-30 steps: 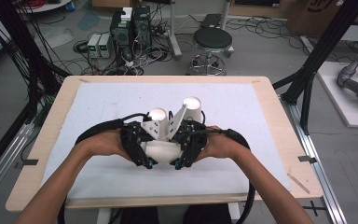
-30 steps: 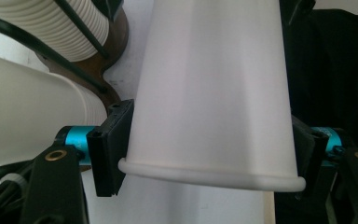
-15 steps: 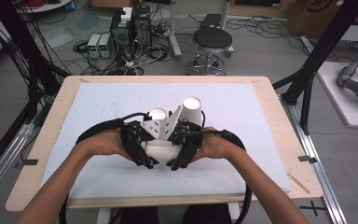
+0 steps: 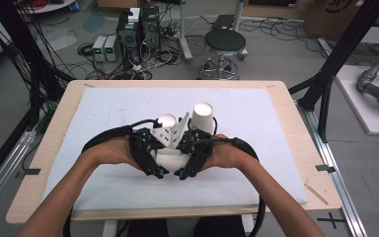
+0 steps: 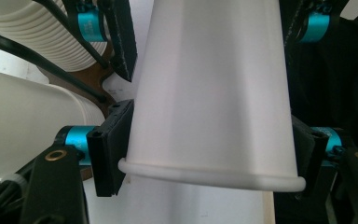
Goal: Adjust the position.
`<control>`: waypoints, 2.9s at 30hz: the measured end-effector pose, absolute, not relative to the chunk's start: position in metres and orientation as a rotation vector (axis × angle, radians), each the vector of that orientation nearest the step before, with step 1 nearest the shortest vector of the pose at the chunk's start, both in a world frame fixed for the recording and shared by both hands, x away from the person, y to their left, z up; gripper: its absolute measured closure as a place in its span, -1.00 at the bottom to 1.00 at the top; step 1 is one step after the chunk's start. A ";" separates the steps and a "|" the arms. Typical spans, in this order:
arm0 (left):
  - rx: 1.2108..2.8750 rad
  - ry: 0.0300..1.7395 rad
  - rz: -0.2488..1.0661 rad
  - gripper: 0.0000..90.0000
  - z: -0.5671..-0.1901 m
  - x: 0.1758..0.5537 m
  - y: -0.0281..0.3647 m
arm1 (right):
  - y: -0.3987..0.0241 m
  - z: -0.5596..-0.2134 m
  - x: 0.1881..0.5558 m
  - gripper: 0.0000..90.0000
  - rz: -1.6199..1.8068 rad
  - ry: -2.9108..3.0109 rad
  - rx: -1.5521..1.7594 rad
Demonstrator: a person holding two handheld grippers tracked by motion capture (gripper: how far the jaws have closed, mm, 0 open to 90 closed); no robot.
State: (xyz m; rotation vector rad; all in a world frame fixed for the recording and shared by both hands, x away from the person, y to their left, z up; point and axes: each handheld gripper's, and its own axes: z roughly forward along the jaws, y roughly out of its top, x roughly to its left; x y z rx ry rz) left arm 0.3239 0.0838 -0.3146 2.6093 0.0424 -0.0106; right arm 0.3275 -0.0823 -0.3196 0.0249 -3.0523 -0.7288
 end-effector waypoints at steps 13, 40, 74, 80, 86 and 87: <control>2.611 0.066 0.005 -0.33 -0.315 0.325 0.085 | -0.082 -0.319 0.325 -0.21 -0.744 -3.064 0.031; 2.565 0.084 -0.025 -0.88 -0.317 0.332 0.089 | -0.085 -0.317 0.325 -0.19 -0.762 -3.066 0.013; 2.269 0.180 -0.014 -0.96 -0.320 0.326 0.120 | -0.117 -0.314 0.328 -0.20 -1.077 -2.963 -0.097; 2.246 0.189 -0.018 -0.96 -0.321 0.326 0.125 | -0.123 -0.314 0.327 -0.20 -1.102 -2.957 -0.110; 2.224 0.185 -0.012 -0.96 -0.319 0.324 0.129 | -0.128 -0.314 0.326 -0.20 -1.154 -2.944 -0.125; 2.216 0.188 -0.017 -0.96 -0.320 0.324 0.129 | -0.129 -0.315 0.326 -0.20 -1.160 -2.937 -0.122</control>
